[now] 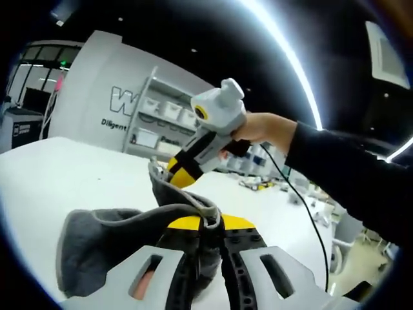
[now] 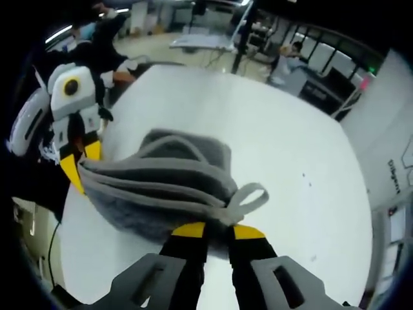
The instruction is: Open the folded towel by lifting each exposed corner and separating the folded layers until the towel lies flat within the target outline without major curled edges
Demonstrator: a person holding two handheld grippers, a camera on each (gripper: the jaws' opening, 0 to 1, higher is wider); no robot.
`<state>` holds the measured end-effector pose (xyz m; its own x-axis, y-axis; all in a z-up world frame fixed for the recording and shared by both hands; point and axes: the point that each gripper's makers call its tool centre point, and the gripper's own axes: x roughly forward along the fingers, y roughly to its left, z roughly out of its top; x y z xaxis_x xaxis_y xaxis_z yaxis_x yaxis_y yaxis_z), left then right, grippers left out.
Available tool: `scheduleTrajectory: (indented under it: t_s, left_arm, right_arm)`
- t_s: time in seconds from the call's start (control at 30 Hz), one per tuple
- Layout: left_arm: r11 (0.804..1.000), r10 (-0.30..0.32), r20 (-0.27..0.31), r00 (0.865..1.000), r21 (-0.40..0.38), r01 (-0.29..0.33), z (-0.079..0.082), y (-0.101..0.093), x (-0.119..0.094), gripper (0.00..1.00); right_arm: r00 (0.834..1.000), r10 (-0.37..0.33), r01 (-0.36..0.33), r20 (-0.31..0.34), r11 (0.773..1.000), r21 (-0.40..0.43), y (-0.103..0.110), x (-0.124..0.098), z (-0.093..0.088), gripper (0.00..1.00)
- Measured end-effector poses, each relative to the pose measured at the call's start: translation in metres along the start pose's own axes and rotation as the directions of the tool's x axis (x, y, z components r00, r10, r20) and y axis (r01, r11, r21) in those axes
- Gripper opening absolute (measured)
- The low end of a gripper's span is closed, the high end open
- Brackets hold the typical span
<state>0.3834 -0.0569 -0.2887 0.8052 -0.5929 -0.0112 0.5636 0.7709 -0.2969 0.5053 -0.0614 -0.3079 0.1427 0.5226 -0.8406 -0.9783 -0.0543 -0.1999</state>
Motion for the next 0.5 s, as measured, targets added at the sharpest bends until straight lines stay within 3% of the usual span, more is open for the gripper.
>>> scheduleTrajectory:
  t_s: [0.5]
  left_arm:
    - [0.998,-0.021,-0.032,0.999,0.053,0.023,-0.009,-0.010,0.011,0.08]
  right_arm:
    - [0.999,-0.033,0.033,-0.010,0.999,0.024,0.004,-0.003,-0.025,0.08]
